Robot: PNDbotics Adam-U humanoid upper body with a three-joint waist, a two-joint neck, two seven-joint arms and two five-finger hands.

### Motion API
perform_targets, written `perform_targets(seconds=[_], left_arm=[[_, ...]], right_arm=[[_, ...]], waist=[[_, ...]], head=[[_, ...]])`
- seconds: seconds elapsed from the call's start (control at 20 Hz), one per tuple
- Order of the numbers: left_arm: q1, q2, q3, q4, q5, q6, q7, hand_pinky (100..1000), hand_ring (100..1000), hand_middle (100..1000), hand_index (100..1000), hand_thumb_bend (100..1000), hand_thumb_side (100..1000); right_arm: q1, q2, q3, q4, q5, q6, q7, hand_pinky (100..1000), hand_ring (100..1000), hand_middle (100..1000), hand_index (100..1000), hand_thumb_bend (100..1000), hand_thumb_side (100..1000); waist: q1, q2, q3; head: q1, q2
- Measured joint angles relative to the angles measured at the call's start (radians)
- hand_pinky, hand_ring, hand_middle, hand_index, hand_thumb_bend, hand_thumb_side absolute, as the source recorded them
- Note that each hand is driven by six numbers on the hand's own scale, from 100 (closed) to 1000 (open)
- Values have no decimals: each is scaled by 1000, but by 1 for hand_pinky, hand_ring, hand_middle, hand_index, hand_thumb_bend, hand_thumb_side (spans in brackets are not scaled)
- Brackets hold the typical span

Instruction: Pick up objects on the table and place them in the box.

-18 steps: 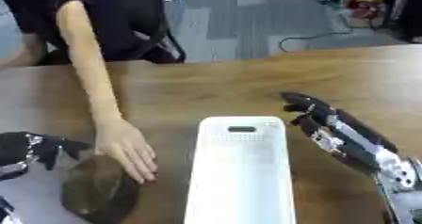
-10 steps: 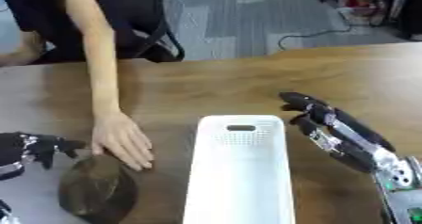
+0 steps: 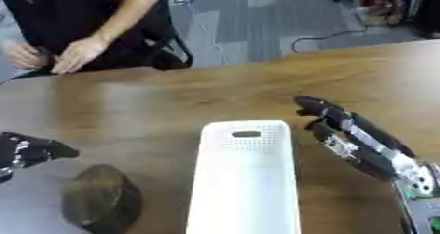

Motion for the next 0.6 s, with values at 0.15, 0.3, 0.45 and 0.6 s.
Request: perform_targets(seconds=[0.15,0.3,0.45,0.6], left_arm=[[-11,6,-15,0,12,-5,-11,669,780,877,993,841,667],[-13,7,-15,0,14,-5,-15,668,779,877,993,839,666],[-13,7,-15,0,14,-4,-18,666,776,876,994,836,667],[-13,7,-15,1,14,-3,-20,666,775,877,994,834,668]], right_arm=[[2,0,1,-5,0,5,5,788,924,1000,1000,100,1000],[3,-1,2,-9,0,9,8,788,924,1000,1000,100,1000],[3,-1,2,-9,0,9,9,788,924,1000,1000,100,1000],[3,-1,2,-11,0,11,11,788,923,1000,1000,100,1000]], waist=[[2,-1,-3],[5,-1,-3],[5,-1,-3],[5,-1,-2]], head=[[0,0],[0,0],[-1,0],[-1,0]])
